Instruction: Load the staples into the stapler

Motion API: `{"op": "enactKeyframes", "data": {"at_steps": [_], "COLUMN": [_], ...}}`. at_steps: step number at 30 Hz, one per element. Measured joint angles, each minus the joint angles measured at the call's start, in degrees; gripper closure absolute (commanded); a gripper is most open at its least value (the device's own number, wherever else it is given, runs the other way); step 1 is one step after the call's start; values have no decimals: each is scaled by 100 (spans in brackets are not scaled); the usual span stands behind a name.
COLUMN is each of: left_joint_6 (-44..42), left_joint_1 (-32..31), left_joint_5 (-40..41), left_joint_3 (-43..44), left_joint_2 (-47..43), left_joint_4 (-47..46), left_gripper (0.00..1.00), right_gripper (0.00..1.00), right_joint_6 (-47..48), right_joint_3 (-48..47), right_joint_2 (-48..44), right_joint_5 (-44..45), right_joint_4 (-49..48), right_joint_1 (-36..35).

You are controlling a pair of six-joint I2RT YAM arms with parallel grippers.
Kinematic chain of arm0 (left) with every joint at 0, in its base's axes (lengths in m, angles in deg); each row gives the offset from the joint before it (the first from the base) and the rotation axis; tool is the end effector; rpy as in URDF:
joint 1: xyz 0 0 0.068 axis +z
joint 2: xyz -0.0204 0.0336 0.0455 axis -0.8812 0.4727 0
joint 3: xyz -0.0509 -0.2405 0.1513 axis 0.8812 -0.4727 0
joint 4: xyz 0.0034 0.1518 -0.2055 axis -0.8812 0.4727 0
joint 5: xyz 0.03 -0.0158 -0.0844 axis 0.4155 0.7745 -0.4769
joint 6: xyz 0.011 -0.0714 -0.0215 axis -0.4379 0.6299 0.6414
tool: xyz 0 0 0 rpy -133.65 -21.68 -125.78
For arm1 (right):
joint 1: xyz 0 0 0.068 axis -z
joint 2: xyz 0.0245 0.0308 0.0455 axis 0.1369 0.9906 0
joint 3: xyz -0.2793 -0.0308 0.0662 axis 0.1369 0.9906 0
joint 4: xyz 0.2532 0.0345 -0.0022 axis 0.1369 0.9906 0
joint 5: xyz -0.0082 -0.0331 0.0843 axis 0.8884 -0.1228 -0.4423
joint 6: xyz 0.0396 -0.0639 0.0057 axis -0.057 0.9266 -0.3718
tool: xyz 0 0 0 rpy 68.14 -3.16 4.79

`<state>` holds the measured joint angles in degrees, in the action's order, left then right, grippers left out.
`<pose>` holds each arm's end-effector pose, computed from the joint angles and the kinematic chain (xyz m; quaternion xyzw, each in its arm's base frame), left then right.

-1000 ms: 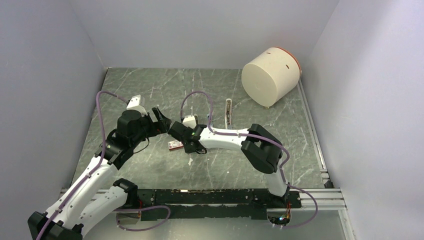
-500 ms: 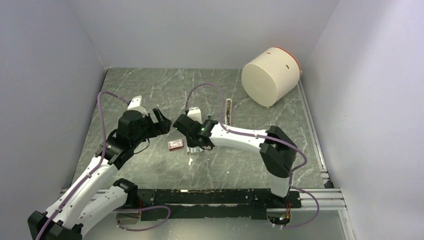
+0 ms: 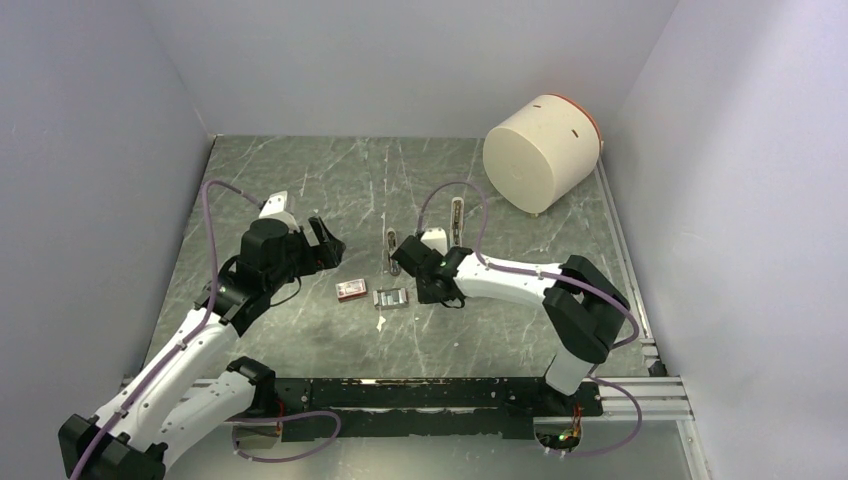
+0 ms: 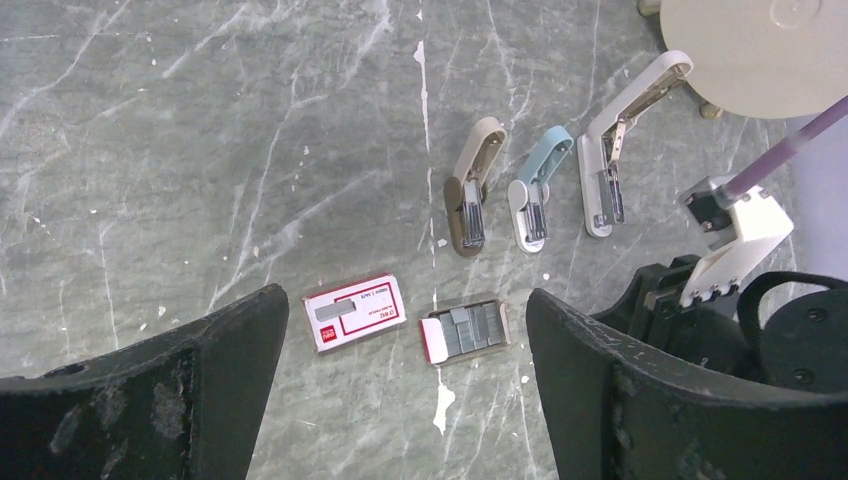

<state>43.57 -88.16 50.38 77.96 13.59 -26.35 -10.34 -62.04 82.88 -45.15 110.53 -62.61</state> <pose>0.1749 -0.0779 0.2853 -0.0888 0.8504 -0.2122 0.4732 0.2097 0.2584 0.1789 -0.0714 0.9635 0.0280 0.2564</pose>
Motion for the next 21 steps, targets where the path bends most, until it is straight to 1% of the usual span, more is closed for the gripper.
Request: {"op": "enactKeyframes", "data": {"at_steps": [5, 10, 15, 21], "left_joint_6": [2, 2, 0, -2], "left_joint_1": [2, 2, 2, 0], "left_joint_5": [0, 2, 2, 2], "left_joint_3": [0, 0, 0, 0], "left_joint_2": [37, 79, 90, 90], "left_joint_4": [-7, -7, -7, -7], "left_gripper": [7, 7, 7, 7], "right_gripper": [78, 76, 71, 68], "right_joint_6": [52, 164, 258, 256], "right_joint_3": [308, 411, 415, 380], "right_joint_2": [-2, 4, 103, 201], "right_joint_5": [-199, -358, -455, -459], "right_joint_4": [-162, -343, -463, -472], "right_joint_1": [4, 26, 31, 39]}}
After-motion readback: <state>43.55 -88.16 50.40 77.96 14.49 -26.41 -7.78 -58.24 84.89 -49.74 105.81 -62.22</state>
